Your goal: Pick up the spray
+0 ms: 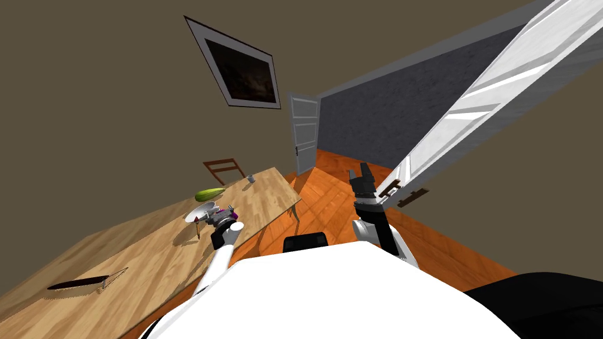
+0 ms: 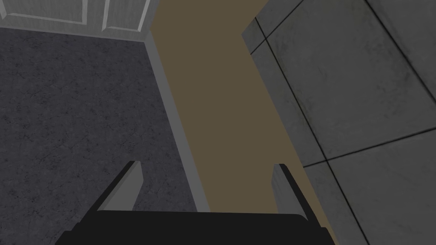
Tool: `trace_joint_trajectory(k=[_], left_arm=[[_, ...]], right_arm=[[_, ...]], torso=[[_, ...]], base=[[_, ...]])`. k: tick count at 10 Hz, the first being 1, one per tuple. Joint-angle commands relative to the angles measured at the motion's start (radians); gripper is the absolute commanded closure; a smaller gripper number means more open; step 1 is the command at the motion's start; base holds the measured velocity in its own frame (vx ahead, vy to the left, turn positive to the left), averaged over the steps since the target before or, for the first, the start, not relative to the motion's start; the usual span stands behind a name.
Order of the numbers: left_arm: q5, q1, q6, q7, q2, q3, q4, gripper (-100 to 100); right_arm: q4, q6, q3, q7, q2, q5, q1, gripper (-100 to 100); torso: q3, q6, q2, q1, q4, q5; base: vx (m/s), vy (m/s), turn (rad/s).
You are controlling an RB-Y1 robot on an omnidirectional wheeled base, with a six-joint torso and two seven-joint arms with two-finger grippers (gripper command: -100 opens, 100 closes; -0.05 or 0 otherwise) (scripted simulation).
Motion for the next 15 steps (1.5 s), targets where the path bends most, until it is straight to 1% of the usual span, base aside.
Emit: trace_joint_trajectory(k=[1, 4, 7, 10, 11, 12, 13, 14, 15], left_arm=[[0.045, -0.031, -0.005, 0.009, -0.007, 0.026, 0.050, -100], [0.113, -0.078, -0.016, 0.034, -0.008, 0.062, 0.151, -100], [0.164, -0.113, -0.025, 0.053, -0.003, 0.089, 0.225, -100], [0.200, -0.136, -0.031, 0.066, 0.007, 0.110, 0.279, -100], [0.192, -0.134, -0.030, 0.062, 0.005, 0.105, 0.270, -100], [0.193, -0.135, -0.031, 0.064, 0.005, 0.106, 0.272, 0], [0.144, -0.132, -0.018, 0.114, 0.021, 0.082, 0.283, -100], [0.144, -0.132, -0.018, 0.127, 0.021, 0.082, 0.283, -100], [0.102, -0.129, -0.004, 0.157, 0.037, 0.058, 0.295, -100]], right_arm=[[0.000, 0.000, 0.000, 0.000, 0.000, 0.000, 0.000, 0], [0.000, 0.000, 0.000, 0.000, 0.000, 0.000, 0.000, 0], [0.000, 0.000, 0.000, 0.000, 0.000, 0.000, 0.000, 0], [0.000, 0.000, 0.000, 0.000, 0.000, 0.000, 0.000, 0], [0.000, 0.000, 0.000, 0.000, 0.000, 0.000, 0.000, 0], [0.000, 0.000, 0.000, 0.000, 0.000, 0.000, 0.000, 0], [0.000, 0.000, 0.000, 0.000, 0.000, 0.000, 0.000, 0], [0.000, 0.000, 0.000, 0.000, 0.000, 0.000, 0.000, 0], [0.000, 0.000, 0.000, 0.000, 0.000, 0.000, 0.000, 0]], torso=[[0.000, 0.000, 0.000, 0.000, 0.000, 0.000], [0.000, 0.000, 0.000, 0.002, 0.000, 0.000], [0.001, 0.000, 0.001, 0.001, 0.000, 0.000], [0.001, 0.000, 0.003, 0.001, 0.000, 0.000], [0.002, 0.000, 0.003, 0.001, 0.001, 0.000], [0.002, 0.000, 0.004, 0.001, 0.001, 0.000], [0.002, 0.000, 0.004, 0.001, 0.001, 0.000], [0.000, -0.001, 0.000, 0.001, 0.000, 0.000], [-0.001, 0.000, -0.002, 0.000, 0.000, 0.000]], base=[[0.062, -0.022, -0.037], [0.057, -0.002, -0.038], [0.037, -0.005, -0.023], [0.020, -0.008, -0.009], [0.005, 0.000, 0.000], [0.000, 0.000, 0.000], [0.081, -0.005, 0.281], [0.103, -0.033, 0.153], [0.122, -0.049, 0.248]])
